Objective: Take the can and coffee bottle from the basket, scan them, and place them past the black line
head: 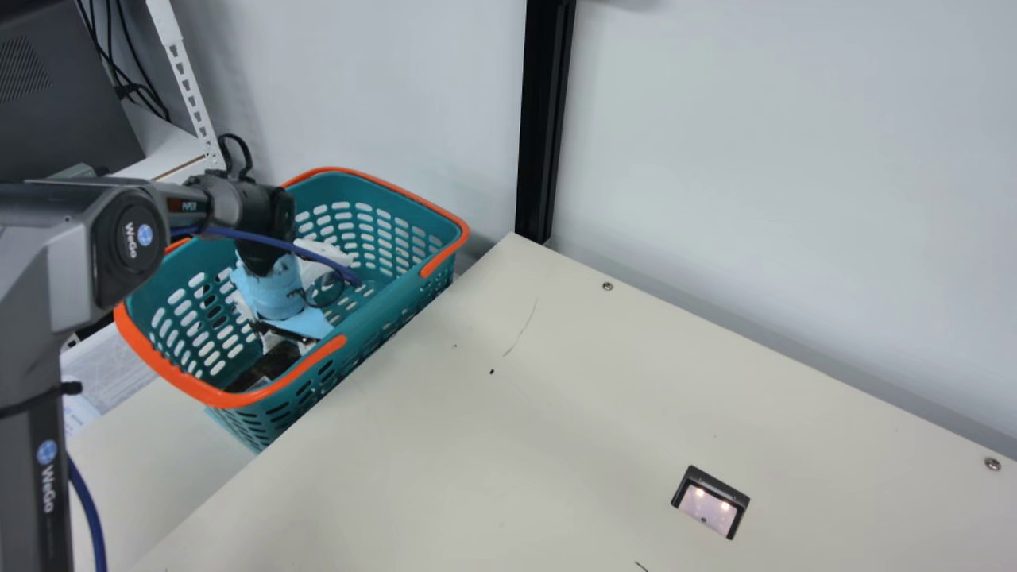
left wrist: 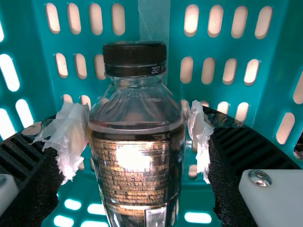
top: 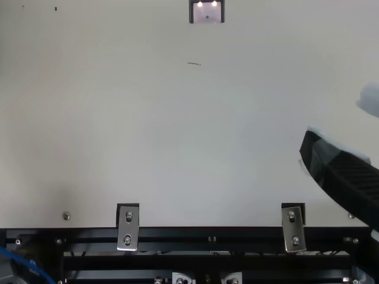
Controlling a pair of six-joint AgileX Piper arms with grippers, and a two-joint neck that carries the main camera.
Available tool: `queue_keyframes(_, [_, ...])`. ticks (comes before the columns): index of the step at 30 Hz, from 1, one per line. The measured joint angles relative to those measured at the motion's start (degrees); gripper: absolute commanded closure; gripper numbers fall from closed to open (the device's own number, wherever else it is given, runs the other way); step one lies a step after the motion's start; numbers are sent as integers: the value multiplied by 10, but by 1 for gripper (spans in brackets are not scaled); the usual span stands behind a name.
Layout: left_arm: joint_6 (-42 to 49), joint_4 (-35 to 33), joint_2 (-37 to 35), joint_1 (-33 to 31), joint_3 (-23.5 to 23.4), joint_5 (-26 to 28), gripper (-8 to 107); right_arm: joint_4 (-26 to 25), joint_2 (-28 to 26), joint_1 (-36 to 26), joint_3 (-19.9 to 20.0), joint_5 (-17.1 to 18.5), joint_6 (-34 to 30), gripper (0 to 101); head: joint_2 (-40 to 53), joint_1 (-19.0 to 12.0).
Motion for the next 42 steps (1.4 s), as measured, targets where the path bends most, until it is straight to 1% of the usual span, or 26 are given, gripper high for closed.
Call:
queue_keyframes(3, [11, -14, 0, 4, 4, -8, 9, 0, 0, 0, 0, 0, 0, 0, 0, -3])
queue_keyframes(4, [15, -19, 0, 6, 5, -11, 33, 0, 0, 0, 0, 0, 0, 0, 0, -3])
queue_keyframes(5, [18, -24, 0, 6, 5, -14, 83, 0, 0, 0, 0, 0, 0, 0, 0, 0])
queue_keyframes(6, [23, -30, 0, 8, 7, -17, 89, 0, 0, 0, 0, 0, 0, 0, 0, -3])
queue_keyframes(9, [35, -48, 0, 10, 13, -25, 89, 0, 0, 0, 0, 0, 0, 0, 0, -3])
queue_keyframes(13, [42, -56, -8, 11, 26, -35, 89, 0, 0, 0, 0, 0, 0, 0, 0, -3])
queue_keyframes(18, [43, -71, -37, 12, 41, -53, 89, 0, 0, 0, 0, 0, 0, 0, 0, 0])
queue_keyframes(27, [53, -131, -149, 20, 53, -90, 89, 0, 0, 0, 0, 0, 0, 0, 0, 0])
queue_keyframes(31, [61, -175, -210, 23, 53, -108, 89, 0, 0, 0, 0, 0, 0, 0, 0, -3])
queue_keyframes(34, [73, -217, -255, 23, 52, -109, 89, 0, 0, 0, 0, 0, 0, 0, 0, -3])
queue_keyframes(38, [79, -287, -316, 21, 49, -94, 89, 0, 0, 0, 0, 0, 0, 0, 0, 0])
queue_keyframes(42, [63, -359, -367, 17, 48, -72, 89, 0, 0, 0, 0, 0, 0, 0, 0, -3])
